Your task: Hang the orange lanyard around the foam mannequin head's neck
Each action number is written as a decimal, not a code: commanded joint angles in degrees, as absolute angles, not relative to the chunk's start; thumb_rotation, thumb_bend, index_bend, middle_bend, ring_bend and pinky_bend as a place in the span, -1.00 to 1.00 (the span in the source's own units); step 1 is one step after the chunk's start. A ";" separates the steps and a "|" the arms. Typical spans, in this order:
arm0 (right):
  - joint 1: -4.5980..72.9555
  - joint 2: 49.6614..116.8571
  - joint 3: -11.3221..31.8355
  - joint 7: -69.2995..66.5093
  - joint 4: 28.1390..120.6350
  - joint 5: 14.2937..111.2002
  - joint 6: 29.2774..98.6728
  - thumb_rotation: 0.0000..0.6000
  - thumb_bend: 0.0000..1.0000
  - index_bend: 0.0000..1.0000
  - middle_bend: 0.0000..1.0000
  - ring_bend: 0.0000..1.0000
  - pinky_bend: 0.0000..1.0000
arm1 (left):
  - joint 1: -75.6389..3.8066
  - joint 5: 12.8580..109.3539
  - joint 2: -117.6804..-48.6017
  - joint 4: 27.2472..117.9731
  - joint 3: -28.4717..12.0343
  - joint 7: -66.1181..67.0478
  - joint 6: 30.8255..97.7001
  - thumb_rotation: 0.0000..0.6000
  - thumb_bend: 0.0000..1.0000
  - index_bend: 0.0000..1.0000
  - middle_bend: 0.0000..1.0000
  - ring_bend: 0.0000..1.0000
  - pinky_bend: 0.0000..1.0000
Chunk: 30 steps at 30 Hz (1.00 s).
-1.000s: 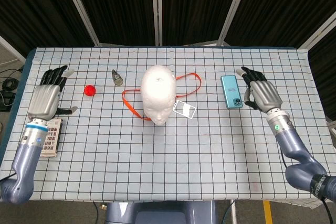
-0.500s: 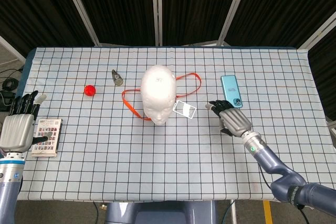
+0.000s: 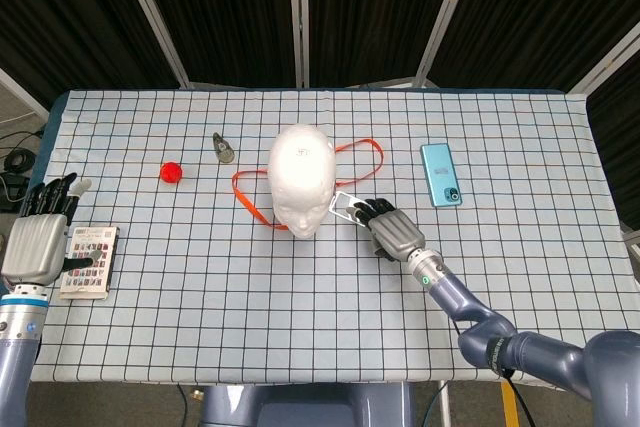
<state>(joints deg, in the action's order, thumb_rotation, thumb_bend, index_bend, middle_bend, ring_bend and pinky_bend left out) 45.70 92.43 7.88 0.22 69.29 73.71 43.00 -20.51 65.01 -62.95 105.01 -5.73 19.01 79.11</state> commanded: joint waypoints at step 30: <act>45.17 88.01 5.23 -3.21 73.05 73.30 37.57 1.00 1.00 -0.39 -0.49 -0.59 -0.73 | -20.00 64.69 -63.68 104.13 -7.37 18.98 76.69 1.00 -1.00 -1.00 -1.00 -1.00 -1.00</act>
